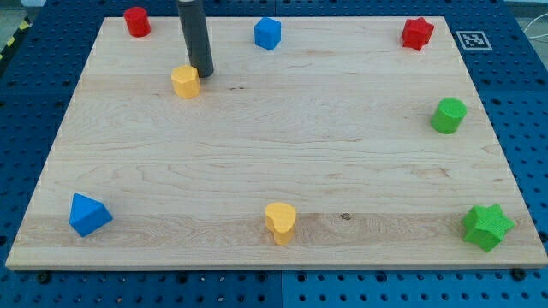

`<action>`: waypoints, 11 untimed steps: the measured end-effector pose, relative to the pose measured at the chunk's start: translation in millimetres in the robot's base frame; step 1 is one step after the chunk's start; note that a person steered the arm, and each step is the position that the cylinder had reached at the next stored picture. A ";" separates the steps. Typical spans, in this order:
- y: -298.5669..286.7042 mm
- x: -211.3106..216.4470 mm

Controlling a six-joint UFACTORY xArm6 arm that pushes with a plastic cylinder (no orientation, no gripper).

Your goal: Slide the yellow hexagon to the center left

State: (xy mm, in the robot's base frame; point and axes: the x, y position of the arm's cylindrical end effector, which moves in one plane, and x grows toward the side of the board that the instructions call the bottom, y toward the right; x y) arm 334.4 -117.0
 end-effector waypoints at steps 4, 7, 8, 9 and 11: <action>14.7 25.2; -2.8 45.3; -24.8 45.3; -38.6 45.3; -47.6 45.3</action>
